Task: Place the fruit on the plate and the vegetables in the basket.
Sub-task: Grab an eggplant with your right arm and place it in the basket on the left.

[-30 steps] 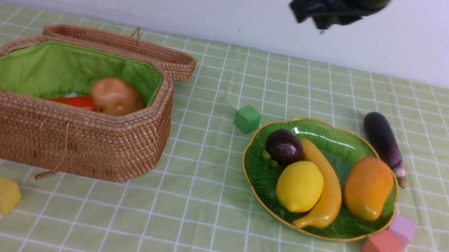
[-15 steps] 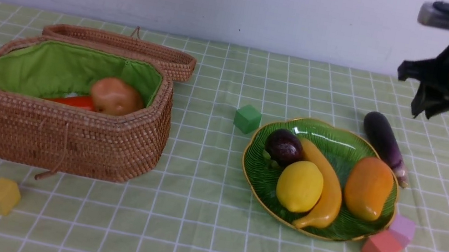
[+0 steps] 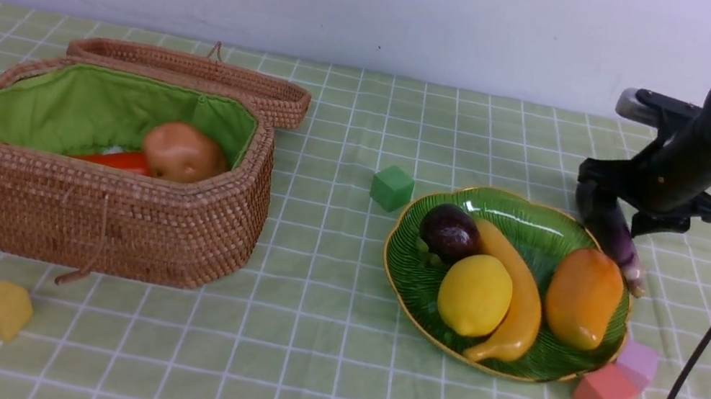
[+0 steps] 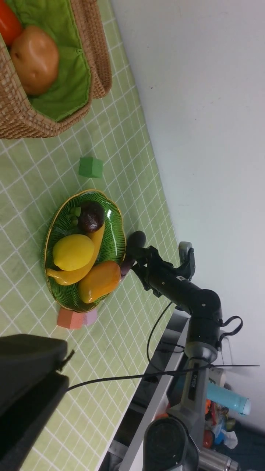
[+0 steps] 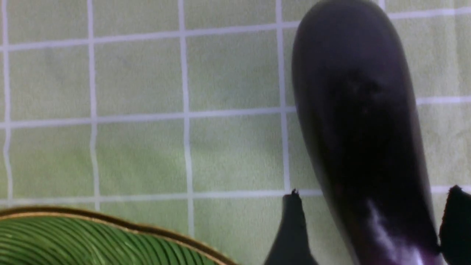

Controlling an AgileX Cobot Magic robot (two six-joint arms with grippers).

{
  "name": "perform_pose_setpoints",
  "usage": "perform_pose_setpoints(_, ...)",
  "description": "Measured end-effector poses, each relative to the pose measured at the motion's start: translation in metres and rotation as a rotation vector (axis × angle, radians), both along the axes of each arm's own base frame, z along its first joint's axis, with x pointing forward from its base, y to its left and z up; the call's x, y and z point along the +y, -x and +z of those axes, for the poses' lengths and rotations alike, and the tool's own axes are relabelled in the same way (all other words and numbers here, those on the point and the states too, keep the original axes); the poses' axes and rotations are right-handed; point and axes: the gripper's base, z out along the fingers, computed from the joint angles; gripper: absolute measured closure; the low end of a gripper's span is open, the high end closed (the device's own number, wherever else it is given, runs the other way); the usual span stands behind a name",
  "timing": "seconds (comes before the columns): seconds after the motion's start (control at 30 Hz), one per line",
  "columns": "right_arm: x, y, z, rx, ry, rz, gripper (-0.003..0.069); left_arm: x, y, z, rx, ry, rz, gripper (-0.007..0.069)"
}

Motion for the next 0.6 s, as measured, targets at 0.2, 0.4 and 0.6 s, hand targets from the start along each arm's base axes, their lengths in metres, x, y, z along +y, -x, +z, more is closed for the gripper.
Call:
perform_pose_setpoints(0.2, -0.001, -0.004, -0.006, -0.026, 0.0, -0.026, 0.018, 0.0, 0.0, 0.0, 0.004, 0.003, -0.003, 0.0575)
perform_pose_setpoints(0.4, -0.005, -0.007, -0.021, -0.009, 0.032, -0.029, 0.0183, -0.001, 0.001, 0.0, 0.013, 0.009, -0.009, 0.0575)
perform_pose_setpoints(0.6, -0.007, -0.008, -0.03, 0.005, 0.051, -0.028, 0.0218, -0.001, 0.001, -0.001, 0.017, 0.005, -0.009, 0.0573)
